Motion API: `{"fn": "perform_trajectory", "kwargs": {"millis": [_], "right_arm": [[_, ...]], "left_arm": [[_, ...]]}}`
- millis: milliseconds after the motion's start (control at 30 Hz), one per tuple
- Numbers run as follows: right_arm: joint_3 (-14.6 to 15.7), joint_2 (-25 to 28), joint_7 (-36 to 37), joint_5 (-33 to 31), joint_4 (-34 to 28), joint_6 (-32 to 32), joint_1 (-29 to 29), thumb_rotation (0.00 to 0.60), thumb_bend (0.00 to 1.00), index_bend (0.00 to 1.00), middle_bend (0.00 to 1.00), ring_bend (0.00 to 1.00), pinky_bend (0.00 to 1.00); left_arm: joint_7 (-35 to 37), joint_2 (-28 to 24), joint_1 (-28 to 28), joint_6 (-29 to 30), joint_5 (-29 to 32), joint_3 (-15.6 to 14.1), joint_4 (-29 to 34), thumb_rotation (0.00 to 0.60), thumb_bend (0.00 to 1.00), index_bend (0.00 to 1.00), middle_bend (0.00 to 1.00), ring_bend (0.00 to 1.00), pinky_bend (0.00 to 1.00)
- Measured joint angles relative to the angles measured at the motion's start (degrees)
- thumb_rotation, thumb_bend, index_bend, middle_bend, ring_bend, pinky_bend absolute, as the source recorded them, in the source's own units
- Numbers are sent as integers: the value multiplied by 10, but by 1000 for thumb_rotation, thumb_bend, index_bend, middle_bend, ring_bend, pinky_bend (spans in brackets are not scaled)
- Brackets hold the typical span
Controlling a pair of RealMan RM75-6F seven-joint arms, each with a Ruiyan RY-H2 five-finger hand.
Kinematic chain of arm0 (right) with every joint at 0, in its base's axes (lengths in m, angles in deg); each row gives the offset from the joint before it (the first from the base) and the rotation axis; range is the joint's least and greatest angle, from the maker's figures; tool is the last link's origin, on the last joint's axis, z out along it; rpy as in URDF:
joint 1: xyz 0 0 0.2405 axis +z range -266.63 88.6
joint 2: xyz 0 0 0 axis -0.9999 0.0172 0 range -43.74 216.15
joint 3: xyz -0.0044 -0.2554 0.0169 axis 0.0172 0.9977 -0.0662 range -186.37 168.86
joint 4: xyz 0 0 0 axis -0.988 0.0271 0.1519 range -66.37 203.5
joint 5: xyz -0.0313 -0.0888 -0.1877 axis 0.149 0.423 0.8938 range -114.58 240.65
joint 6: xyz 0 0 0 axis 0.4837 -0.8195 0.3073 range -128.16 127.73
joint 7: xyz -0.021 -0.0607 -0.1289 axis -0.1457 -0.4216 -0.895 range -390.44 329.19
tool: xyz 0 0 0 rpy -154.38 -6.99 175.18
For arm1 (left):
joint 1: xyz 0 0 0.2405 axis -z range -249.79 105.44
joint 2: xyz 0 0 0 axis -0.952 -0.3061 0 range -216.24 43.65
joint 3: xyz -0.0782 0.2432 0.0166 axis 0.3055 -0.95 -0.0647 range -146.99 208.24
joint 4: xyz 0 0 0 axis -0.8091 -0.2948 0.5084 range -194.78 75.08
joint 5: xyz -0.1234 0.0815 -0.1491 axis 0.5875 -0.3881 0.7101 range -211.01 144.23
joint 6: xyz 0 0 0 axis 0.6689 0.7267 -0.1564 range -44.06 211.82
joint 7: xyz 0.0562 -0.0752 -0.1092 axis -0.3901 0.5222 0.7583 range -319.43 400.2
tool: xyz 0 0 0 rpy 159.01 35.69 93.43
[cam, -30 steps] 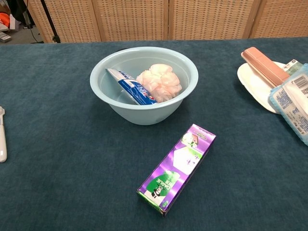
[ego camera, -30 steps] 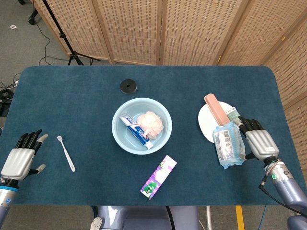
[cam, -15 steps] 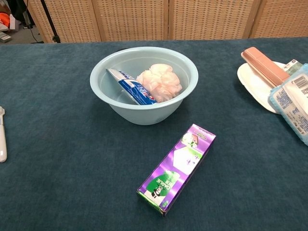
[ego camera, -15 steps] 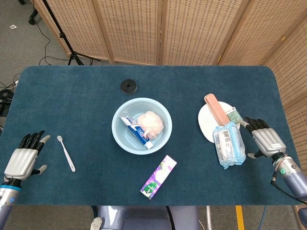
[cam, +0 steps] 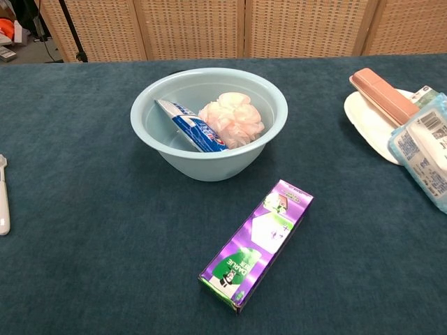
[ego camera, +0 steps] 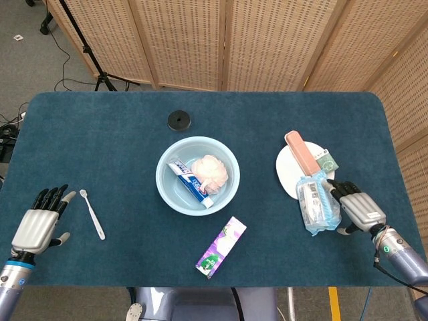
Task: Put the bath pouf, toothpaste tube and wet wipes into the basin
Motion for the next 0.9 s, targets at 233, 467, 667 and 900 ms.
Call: {"fn": "perform_trajectory", "kwargs": {"millis": [233,467,667,900], "right_arm": [[5,-14,-17,4,-16,4,13,600,53,0,0,0,0],[3,-26,-59,-12,-48,18,24,600,53,0,0,0,0],[-3,-34,-98,-36,-70,23,28,600,98,66,0,0,65],[-11,-47,-145,-60,-80,1,21,600,114,409,182,150,248]], "left_arm": [[7,0,-1,-1,2,3,-2,600,178,26,0,0,51],[21,-3,-1,-6,1,5,-4,600,177,26,0,0,51],[35,-7,-2,-7,1,8,-6,600,178,26,0,0,51],[45,-9,-1,-11,-1,9,-8,600,179,26,0,0,51]]}}
